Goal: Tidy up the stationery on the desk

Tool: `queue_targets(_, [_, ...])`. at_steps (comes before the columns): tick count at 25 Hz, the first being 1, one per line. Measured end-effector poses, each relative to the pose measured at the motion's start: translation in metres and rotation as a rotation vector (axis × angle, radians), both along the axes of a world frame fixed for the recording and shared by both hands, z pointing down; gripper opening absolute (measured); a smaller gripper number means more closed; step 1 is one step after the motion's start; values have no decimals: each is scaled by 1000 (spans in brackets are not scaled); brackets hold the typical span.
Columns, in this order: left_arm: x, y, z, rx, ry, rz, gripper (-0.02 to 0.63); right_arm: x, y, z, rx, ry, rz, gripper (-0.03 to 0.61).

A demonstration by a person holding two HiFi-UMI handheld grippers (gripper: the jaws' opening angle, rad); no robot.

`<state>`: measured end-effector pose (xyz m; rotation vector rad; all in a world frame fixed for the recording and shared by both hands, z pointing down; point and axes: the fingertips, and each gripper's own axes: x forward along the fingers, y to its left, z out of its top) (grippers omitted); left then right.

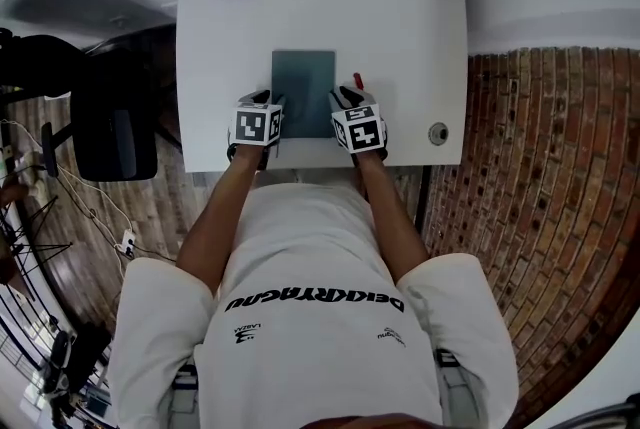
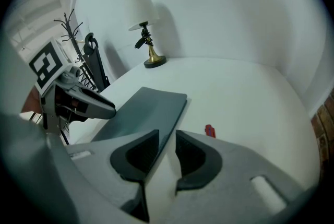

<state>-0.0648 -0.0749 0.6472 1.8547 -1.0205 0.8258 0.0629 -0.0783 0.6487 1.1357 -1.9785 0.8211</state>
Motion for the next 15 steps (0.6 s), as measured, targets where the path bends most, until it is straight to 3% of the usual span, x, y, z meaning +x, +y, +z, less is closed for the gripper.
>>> queue_targets(6, [-10,-3,-23,63,-2,-14,109,23,3,-18,42,26,35,100])
queue_targets(11, [-14,-6,-49,132,31,-38,27,40,8,-26,61,79,39,115])
queue_targets(15, [-19,-8,-74,207,50,-47,-2,52,13,-24,58,131,19,118])
